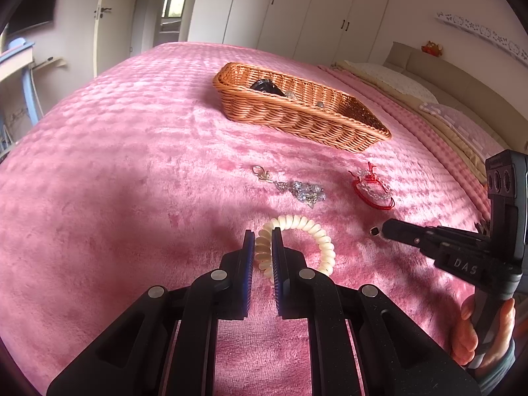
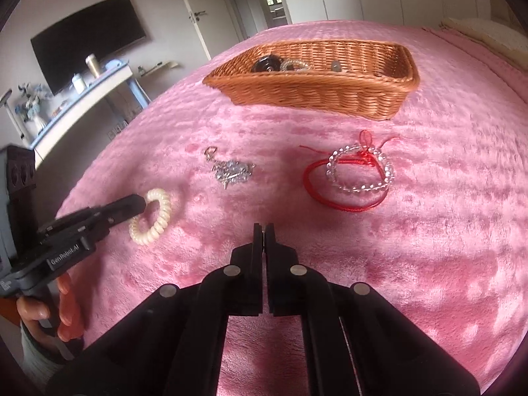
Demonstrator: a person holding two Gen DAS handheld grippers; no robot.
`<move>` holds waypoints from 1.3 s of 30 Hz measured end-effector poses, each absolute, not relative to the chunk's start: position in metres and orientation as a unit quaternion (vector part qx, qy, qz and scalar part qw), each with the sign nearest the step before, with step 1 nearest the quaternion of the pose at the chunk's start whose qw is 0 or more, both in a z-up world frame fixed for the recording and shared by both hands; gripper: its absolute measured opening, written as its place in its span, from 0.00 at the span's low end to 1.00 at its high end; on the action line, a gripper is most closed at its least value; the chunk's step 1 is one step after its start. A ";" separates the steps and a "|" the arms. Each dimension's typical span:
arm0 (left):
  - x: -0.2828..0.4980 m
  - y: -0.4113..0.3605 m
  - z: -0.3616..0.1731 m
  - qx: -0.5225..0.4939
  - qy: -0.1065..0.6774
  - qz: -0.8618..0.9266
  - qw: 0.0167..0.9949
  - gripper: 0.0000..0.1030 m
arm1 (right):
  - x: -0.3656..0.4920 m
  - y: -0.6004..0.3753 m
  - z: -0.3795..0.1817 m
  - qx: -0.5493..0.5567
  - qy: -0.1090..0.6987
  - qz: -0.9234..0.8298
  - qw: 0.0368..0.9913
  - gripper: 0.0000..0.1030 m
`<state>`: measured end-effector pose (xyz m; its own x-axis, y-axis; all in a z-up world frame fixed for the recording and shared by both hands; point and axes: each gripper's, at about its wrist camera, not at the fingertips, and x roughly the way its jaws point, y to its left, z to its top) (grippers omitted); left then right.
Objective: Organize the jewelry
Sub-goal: 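Carry the cream coil and gold charm into the basket and open both tools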
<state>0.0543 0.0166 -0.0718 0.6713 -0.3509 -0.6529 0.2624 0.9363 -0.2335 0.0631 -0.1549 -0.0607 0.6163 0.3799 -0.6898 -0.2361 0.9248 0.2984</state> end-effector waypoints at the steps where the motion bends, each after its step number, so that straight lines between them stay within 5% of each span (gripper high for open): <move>1: 0.054 0.016 -0.071 -0.060 0.368 -0.168 0.913 0.09 | 0.063 -0.158 -0.059 0.096 0.400 0.174 0.895 0.01; 10: 0.051 0.018 -0.052 -0.069 0.346 -0.168 0.920 0.09 | 0.058 -0.174 -0.031 0.134 0.369 0.177 0.903 0.01; 23: 0.120 -0.031 0.044 -0.041 0.276 -0.185 0.942 0.09 | 0.139 -0.186 0.043 0.067 0.309 0.119 0.941 0.01; 39: 0.261 -0.096 -0.030 -0.030 0.323 -0.170 0.931 0.09 | 0.281 -0.210 -0.029 0.083 0.378 0.072 0.919 0.01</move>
